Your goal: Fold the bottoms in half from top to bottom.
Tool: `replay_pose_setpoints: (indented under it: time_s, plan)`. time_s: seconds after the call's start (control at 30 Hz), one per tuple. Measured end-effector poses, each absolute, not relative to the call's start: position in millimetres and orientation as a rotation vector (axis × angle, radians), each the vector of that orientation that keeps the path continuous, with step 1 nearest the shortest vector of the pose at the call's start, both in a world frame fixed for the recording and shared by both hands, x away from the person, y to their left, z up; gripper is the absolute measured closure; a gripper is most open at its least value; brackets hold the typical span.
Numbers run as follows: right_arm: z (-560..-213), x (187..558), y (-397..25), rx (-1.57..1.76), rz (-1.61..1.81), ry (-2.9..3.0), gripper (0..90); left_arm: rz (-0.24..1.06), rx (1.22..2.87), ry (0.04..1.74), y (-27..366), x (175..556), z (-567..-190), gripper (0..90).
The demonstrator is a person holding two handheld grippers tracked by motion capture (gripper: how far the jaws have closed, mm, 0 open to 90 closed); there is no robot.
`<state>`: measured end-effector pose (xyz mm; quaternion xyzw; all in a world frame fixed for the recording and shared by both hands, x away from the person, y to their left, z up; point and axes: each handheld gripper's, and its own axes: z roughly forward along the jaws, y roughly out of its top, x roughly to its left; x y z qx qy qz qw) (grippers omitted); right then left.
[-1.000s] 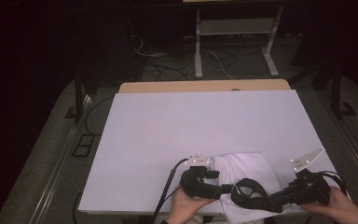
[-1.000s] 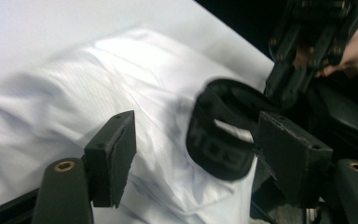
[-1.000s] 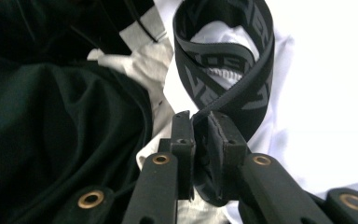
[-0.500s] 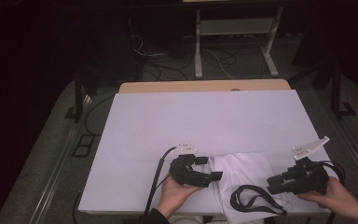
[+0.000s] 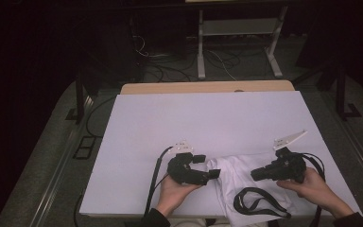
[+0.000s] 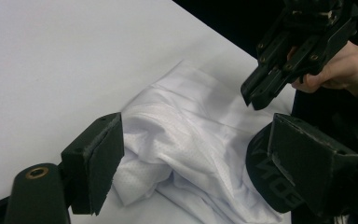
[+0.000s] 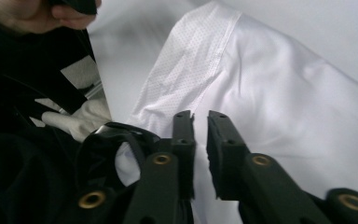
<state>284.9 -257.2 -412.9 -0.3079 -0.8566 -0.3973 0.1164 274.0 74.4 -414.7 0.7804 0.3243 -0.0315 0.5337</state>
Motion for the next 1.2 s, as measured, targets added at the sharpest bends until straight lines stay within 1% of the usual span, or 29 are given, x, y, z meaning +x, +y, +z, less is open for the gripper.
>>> replay_pose_setpoints:
  time_s: [0.1,0.23,0.57,0.83,1.2]
  plan:
    - [-418,288,-250,-0.877,-1.119,-2.51,86.2,-0.072,1.858,0.777,75,276,-416,17.4]
    - [-424,287,-241,-0.831,-1.077,-2.498,87.5,-0.078,1.852,0.788,75,278,-418,17.4]
    - [-426,279,-237,-0.755,-1.065,-2.459,87.5,-0.082,1.846,0.816,74,286,-424,17.4]
    - [-426,266,-239,-0.686,-1.069,-2.422,87.0,-0.086,1.84,0.837,73,291,-428,17.4]
    - [-437,253,-235,-0.575,-0.95,-2.416,86.5,-0.091,1.833,0.858,71,296,-431,17.3]
